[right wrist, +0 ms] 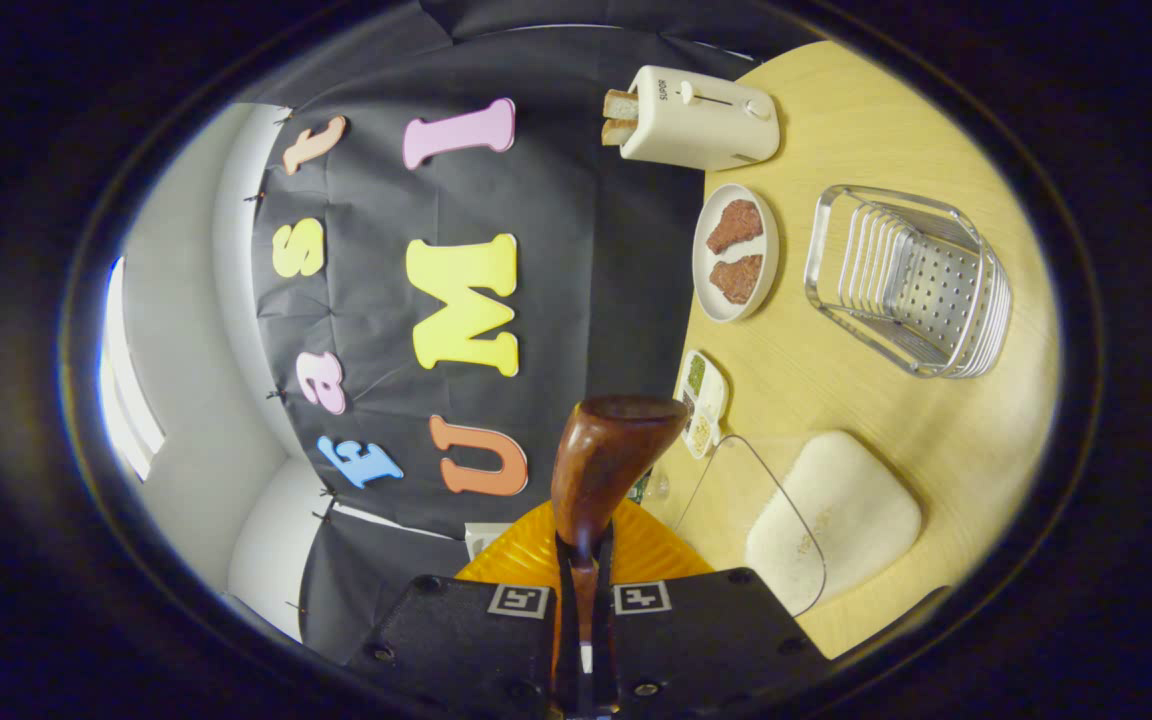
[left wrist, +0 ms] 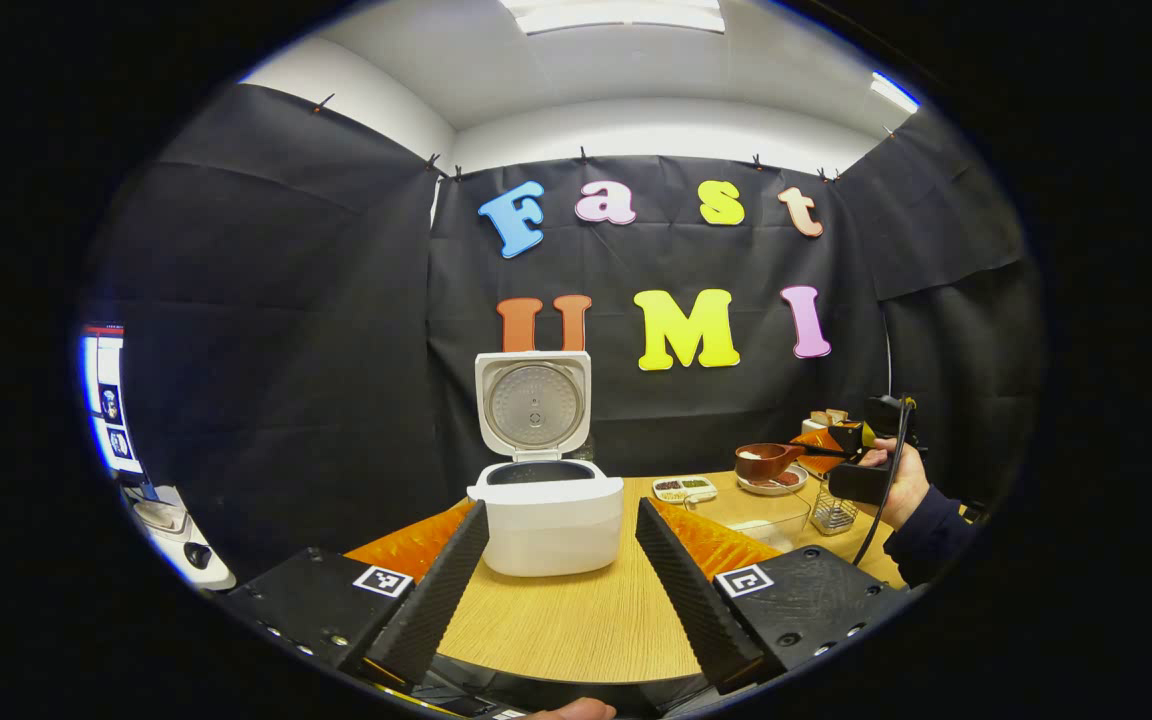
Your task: Close the left gripper, press the button to open the rice cooker; take a wooden spoon from the chopstick holder with the right hand, scoop a spoonful of rice and pour it into the rice cooker, then put the wooden spoon back into the chopstick holder.
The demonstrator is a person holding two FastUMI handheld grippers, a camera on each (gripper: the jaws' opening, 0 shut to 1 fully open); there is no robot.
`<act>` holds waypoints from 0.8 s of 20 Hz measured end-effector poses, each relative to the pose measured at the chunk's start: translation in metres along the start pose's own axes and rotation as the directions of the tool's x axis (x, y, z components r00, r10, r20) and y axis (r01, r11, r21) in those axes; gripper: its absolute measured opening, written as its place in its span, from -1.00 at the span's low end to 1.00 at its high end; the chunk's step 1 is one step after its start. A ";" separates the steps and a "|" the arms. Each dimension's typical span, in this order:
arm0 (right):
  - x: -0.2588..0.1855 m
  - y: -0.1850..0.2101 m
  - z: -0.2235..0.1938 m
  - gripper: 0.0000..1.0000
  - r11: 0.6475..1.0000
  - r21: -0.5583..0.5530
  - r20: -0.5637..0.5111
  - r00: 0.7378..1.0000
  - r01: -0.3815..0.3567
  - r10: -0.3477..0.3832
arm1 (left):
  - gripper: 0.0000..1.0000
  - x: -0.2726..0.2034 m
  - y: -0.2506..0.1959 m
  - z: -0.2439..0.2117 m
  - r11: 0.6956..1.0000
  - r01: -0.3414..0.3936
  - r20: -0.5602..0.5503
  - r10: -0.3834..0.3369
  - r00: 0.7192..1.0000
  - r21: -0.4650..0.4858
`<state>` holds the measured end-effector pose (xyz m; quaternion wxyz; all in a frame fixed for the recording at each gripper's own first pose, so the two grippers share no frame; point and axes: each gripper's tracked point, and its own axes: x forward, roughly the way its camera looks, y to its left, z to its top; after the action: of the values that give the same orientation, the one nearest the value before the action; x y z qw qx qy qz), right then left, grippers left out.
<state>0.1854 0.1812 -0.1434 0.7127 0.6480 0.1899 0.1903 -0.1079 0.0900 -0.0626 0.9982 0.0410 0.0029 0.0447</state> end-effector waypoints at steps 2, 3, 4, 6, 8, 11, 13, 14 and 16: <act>0.002 0.014 -0.007 -0.80 1.000 0.010 -0.012 1.000 -0.021 0.021 | 0.89 -0.002 -0.001 0.002 1.000 0.005 0.010 -0.005 1.000 0.006; 0.002 0.022 -0.011 -0.80 0.999 0.034 -0.030 0.999 -0.039 0.040 | 0.89 -0.004 0.001 0.004 1.000 0.002 0.014 -0.002 1.000 0.008; 0.003 0.030 -0.016 -0.80 0.997 0.056 -0.047 0.997 -0.059 0.061 | 0.90 -0.005 0.003 0.006 1.000 -0.001 0.018 0.001 1.000 0.009; 0.008 0.048 -0.020 -0.80 0.993 0.066 -0.059 0.993 -0.097 0.101 | 0.94 -0.008 0.009 0.009 1.000 -0.008 0.024 0.008 1.000 0.004; 0.016 0.058 -0.029 -0.80 0.995 0.036 -0.068 0.993 -0.097 0.099 | 0.94 -0.011 0.016 0.016 1.000 -0.021 0.027 0.021 0.999 -0.003; 0.033 0.084 -0.050 -0.80 0.994 0.002 -0.104 0.989 -0.107 0.107 | 0.94 -0.014 0.026 0.032 0.999 -0.038 0.051 0.039 0.998 -0.007; 0.048 0.100 -0.066 -0.80 0.993 -0.016 -0.131 0.985 -0.115 0.111 | 0.94 -0.015 0.032 0.037 0.999 -0.044 0.066 0.044 0.997 -0.003; 0.055 0.109 -0.074 -0.80 0.992 -0.035 -0.140 0.984 -0.119 0.113 | 0.94 -0.014 0.035 0.035 0.999 -0.046 0.065 0.046 0.997 -0.001; 0.073 0.119 -0.092 -0.80 0.990 -0.071 -0.160 0.981 -0.125 0.112 | 0.94 -0.012 0.041 0.030 0.999 -0.054 0.052 0.054 0.997 0.000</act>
<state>0.1973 0.3079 -0.0353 0.7086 0.6119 0.1981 0.2901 -0.1228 0.1272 -0.0290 0.9963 0.0431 -0.0239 0.0706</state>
